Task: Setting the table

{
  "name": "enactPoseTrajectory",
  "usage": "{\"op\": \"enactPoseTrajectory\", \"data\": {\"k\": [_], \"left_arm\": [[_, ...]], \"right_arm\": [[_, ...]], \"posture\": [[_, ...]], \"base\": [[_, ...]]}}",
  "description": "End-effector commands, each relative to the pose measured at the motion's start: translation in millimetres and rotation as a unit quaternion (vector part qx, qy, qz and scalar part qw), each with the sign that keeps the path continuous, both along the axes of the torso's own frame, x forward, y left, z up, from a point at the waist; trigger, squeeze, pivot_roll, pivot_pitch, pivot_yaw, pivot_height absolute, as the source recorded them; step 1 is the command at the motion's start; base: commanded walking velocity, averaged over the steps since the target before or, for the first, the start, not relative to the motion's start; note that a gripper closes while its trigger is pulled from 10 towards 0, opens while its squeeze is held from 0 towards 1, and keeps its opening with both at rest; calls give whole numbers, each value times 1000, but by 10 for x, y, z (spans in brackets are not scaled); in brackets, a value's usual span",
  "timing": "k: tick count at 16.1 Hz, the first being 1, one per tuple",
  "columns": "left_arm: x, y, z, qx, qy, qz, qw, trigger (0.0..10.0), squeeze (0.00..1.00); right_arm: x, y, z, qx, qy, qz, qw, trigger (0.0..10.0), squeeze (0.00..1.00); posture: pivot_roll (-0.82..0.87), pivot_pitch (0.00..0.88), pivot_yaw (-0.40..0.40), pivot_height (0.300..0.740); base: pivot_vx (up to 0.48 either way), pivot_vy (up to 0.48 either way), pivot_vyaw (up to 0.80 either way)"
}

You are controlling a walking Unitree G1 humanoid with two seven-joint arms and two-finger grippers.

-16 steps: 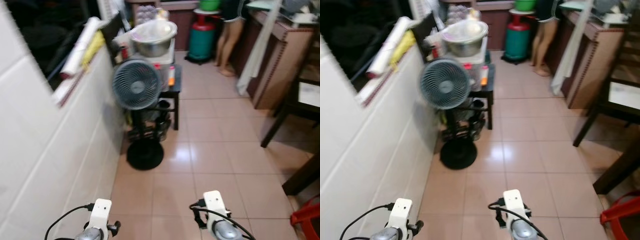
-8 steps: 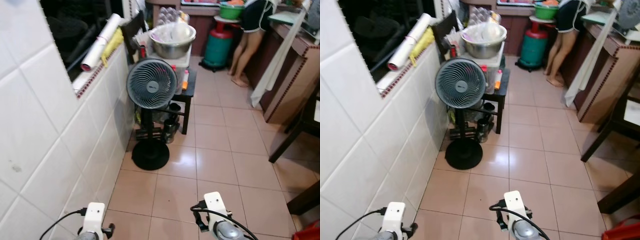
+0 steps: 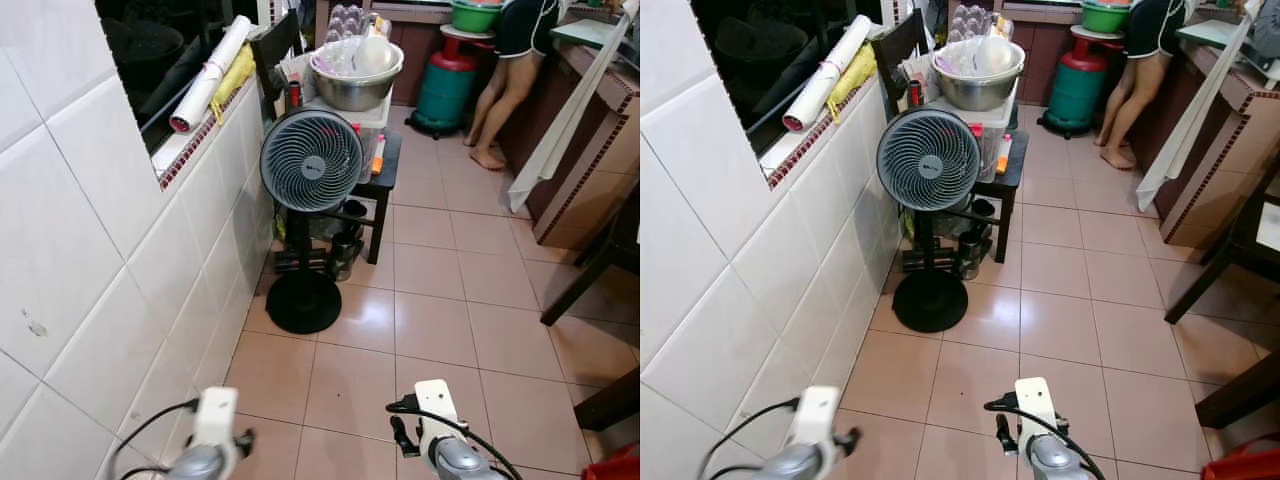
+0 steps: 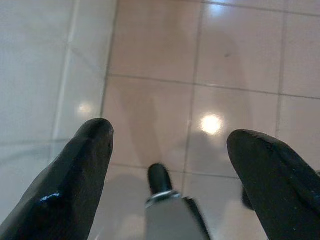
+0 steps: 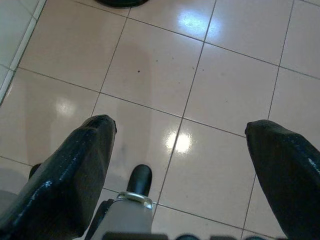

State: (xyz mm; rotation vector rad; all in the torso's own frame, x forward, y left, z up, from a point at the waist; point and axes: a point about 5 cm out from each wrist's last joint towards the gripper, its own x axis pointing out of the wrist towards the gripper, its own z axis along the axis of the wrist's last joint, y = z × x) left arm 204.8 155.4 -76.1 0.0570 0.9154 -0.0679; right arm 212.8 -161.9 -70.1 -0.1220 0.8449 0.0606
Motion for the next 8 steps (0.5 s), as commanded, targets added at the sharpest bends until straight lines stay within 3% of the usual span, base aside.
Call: {"op": "enactPoseTrajectory", "data": {"k": [1, 3, 8], "left_arm": [[14, 5, 6, 12, 1, -4, 1000, 10000, 0], [26, 21, 14, 14, -1, -6, 1000, 10000, 0], [-80, 537, 22, 49, 11, -2, 999, 10000, 0]], "right_arm": [[4, -19, 1, 2, 3, -11, 1000, 10000, 0], [-1, -30, -2, 0, 4, -15, 1000, 10000, 0], [-17, -54, -9, 2, 5, -24, 1000, 10000, 0]], "posture": [[-18, 0, -1, 740], [-24, 0, 4, 740], [-33, 0, 9, 740]], "base": [[0, 0, 0], [0, 0, 0], [0, 0, 0]]}}
